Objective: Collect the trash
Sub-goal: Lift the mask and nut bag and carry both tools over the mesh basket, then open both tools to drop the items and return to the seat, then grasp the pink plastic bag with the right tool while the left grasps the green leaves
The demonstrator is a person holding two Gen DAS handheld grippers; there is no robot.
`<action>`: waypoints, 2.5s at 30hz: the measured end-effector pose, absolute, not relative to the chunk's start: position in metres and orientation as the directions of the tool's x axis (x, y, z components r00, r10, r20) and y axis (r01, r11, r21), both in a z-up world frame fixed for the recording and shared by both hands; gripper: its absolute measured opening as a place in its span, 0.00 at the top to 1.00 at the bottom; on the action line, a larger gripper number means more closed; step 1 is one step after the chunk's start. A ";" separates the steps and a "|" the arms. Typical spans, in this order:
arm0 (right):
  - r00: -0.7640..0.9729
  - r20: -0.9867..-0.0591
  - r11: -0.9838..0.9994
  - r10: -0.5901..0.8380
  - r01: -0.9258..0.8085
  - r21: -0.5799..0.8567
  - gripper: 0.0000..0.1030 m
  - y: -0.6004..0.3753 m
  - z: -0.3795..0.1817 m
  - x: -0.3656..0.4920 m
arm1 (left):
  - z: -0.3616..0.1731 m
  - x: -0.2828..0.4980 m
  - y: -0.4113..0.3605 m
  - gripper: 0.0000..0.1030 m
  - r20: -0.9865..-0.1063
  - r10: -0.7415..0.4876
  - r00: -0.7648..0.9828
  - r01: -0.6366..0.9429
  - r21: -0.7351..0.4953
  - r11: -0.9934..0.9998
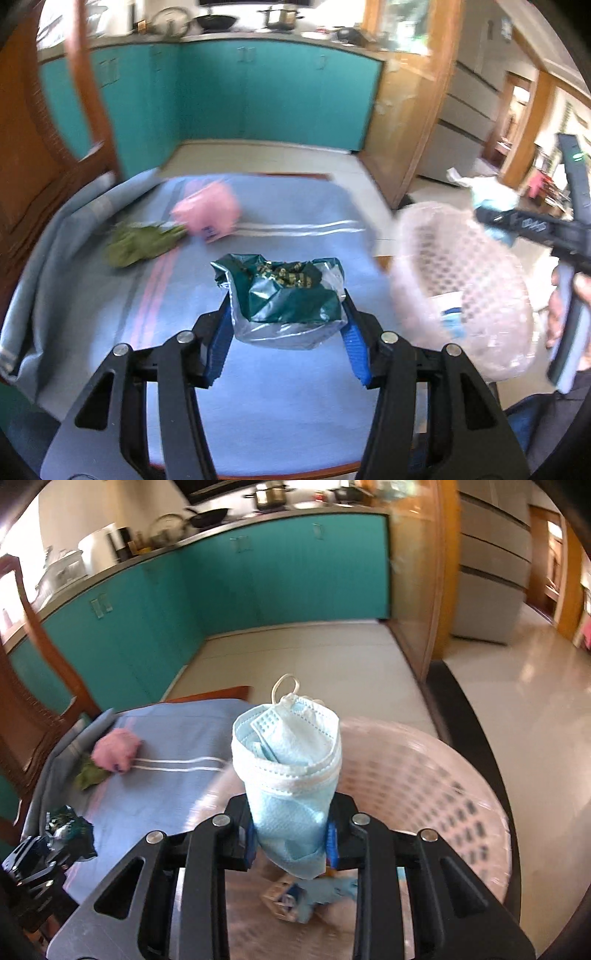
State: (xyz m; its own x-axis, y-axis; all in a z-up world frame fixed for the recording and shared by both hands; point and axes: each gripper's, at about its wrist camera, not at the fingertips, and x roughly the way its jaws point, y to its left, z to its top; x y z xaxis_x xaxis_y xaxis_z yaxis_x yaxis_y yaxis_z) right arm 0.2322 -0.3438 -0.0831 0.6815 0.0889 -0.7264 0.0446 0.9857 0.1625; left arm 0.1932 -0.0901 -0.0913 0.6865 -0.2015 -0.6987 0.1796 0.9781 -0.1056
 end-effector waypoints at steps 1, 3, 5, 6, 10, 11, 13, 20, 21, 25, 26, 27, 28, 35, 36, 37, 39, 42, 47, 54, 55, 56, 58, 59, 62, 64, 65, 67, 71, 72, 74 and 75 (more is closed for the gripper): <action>0.679 -0.730 0.984 0.077 0.066 0.165 0.72 -0.352 -0.085 0.230 | -0.086 0.194 -0.105 0.47 -0.690 -0.231 0.686 0.217 -0.110 0.970; 0.672 -0.739 0.982 0.060 0.093 0.165 0.72 -0.363 -0.089 0.226 | -0.080 0.194 -0.127 0.47 -0.679 -0.270 0.682 0.271 -0.108 0.957; 0.662 -0.748 0.979 0.051 0.115 0.168 0.72 -0.372 -0.093 0.223 | -0.077 0.194 -0.147 0.47 -0.676 -0.306 0.670 0.319 -0.109 0.941; 0.653 -0.756 0.977 0.047 0.127 0.170 0.72 -0.376 -0.095 0.222 | -0.077 0.195 -0.158 0.47 -0.677 -0.323 0.662 0.345 -0.107 0.933; 0.615 -0.788 0.973 0.031 0.163 0.165 0.65 -0.390 -0.105 0.220 | -0.080 0.197 -0.194 0.47 -0.683 -0.373 0.627 0.420 -0.107 0.901; 0.611 -0.791 0.969 0.029 0.176 0.171 0.55 -0.393 -0.106 0.220 | -0.082 0.198 -0.203 0.47 -0.687 -0.390 0.613 0.439 -0.115 0.891; 0.620 -0.784 0.958 0.033 0.203 0.201 0.41 -0.399 -0.104 0.216 | -0.085 0.199 -0.218 0.47 -0.695 -0.422 0.582 0.471 -0.135 0.872; 0.685 -0.724 0.896 0.084 0.267 0.356 0.32 -0.425 -0.094 0.207 | -0.089 0.193 -0.240 0.22 -0.687 -0.478 0.547 0.533 -0.154 0.832; 0.685 -0.724 0.889 0.085 0.275 0.365 0.32 -0.426 -0.094 0.208 | -0.089 0.194 -0.240 0.20 -0.687 -0.474 0.551 0.529 -0.151 0.835; 0.673 -0.732 0.886 0.101 0.274 0.374 0.31 -0.423 -0.095 0.213 | -0.091 0.200 -0.221 0.17 -0.693 -0.443 0.568 0.474 -0.164 0.865; 0.673 -0.732 0.890 0.109 0.263 0.373 0.31 -0.418 -0.095 0.215 | -0.091 0.202 -0.213 0.16 -0.694 -0.426 0.580 0.451 -0.162 0.878; 0.673 -0.730 0.892 0.115 0.254 0.374 0.31 -0.416 -0.093 0.216 | -0.092 0.204 -0.207 0.15 -0.694 -0.408 0.593 0.431 -0.153 0.889; 0.676 -0.727 0.894 0.123 0.242 0.376 0.31 -0.411 -0.092 0.218 | -0.093 0.206 -0.200 0.15 -0.695 -0.378 0.611 0.405 -0.136 0.904; 0.688 -0.694 0.922 0.210 0.096 0.374 0.31 -0.349 -0.082 0.243 | -0.112 0.233 -0.101 0.14 -0.732 -0.066 0.678 0.092 -0.004 0.996; 0.682 -0.692 0.928 0.235 0.056 0.369 0.31 -0.332 -0.081 0.250 | -0.113 0.236 -0.084 0.14 -0.737 -0.047 0.674 0.056 -0.012 0.998; 0.675 -0.692 0.932 0.256 0.018 0.362 0.31 -0.316 -0.082 0.256 | -0.114 0.239 -0.063 0.14 -0.745 -0.014 0.667 0.000 -0.019 1.000; 0.660 -0.695 0.939 0.287 -0.051 0.340 0.31 -0.284 -0.083 0.267 | -0.114 0.238 -0.029 0.15 -0.755 0.032 0.655 -0.085 -0.031 0.996; 0.623 -0.690 0.924 0.368 -0.162 0.347 0.31 -0.233 -0.088 0.290 | -0.122 0.229 0.010 0.15 -0.776 0.054 0.628 -0.150 -0.053 0.987; 0.566 -0.698 0.898 0.439 -0.250 0.362 0.23 -0.153 -0.106 0.331 | -0.136 0.205 0.028 0.14 -0.799 0.052 0.599 -0.156 -0.053 0.986; 0.531 -0.743 0.909 0.407 -0.313 0.274 0.20 -0.071 -0.134 0.367 | -0.137 0.208 0.039 0.14 -0.794 0.069 0.604 -0.142 -0.022 0.990; 0.538 -0.750 0.916 0.384 -0.322 0.238 0.20 -0.065 -0.139 0.368 | -0.137 0.210 0.042 0.14 -0.794 0.070 0.604 -0.146 -0.024 0.989; 0.541 -0.756 0.919 0.370 -0.334 0.210 0.20 -0.060 -0.143 0.368 | -0.137 0.211 0.044 0.14 -0.794 0.074 0.604 -0.152 -0.023 0.988; 0.548 -0.760 0.921 0.348 -0.353 0.167 0.23 -0.055 -0.154 0.368 | -0.138 0.216 0.048 0.14 -0.794 0.079 0.603 -0.160 -0.023 0.987; 0.555 -0.754 0.920 0.352 -0.353 0.169 0.25 -0.056 -0.156 0.367 | -0.138 0.218 0.049 0.14 -0.792 0.080 0.605 -0.163 -0.025 0.986; 0.558 -0.743 0.914 0.370 -0.363 0.183 0.31 -0.061 -0.153 0.362 | -0.135 0.230 0.052 0.14 -0.777 0.083 0.624 -0.162 -0.025 0.987; 0.568 -0.736 0.912 0.369 -0.375 0.168 0.31 -0.068 -0.143 0.356 | -0.129 0.242 0.053 0.14 -0.764 0.076 0.641 -0.150 -0.027 0.988; 0.582 -0.730 0.916 0.360 -0.371 0.155 0.31 -0.074 -0.137 0.352 | -0.127 0.249 0.054 0.14 -0.761 0.071 0.644 -0.145 -0.030 0.989; 0.613 -0.710 0.926 0.345 -0.347 0.151 0.31 -0.094 -0.123 0.342 | -0.122 0.264 0.056 0.14 -0.755 0.045 0.654 -0.140 -0.062 0.988; 0.632 -0.681 0.929 0.370 -0.246 0.276 0.31 -0.162 -0.100 0.325 | -0.124 0.301 0.048 0.09 -0.753 -0.016 0.658 -0.096 -0.104 0.990; 0.630 -0.683 0.929 0.370 -0.233 0.288 0.31 -0.172 -0.098 0.321 | -0.126 0.311 0.044 0.09 -0.752 -0.020 0.659 -0.072 -0.090 0.993; 0.637 -0.682 0.932 0.360 -0.212 0.294 0.31 -0.191 -0.091 0.312 | -0.135 0.336 0.032 0.07 -0.765 -0.003 0.645 -0.009 -0.011 1.000; 0.652 -0.669 0.933 0.356 -0.201 0.300 0.31 -0.202 -0.087 0.307 | -0.141 0.346 0.029 0.06 -0.783 0.019 0.622 0.007 0.030 1.000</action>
State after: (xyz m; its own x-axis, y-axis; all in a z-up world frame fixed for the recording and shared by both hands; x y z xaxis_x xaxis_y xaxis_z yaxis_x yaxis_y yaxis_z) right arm 0.3067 -0.2020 -0.0869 0.6521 0.3557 -0.6695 -0.2007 0.9326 0.3000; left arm 0.3464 0.0289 -0.1413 0.6220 0.0189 -0.7828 0.0074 0.9995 0.0301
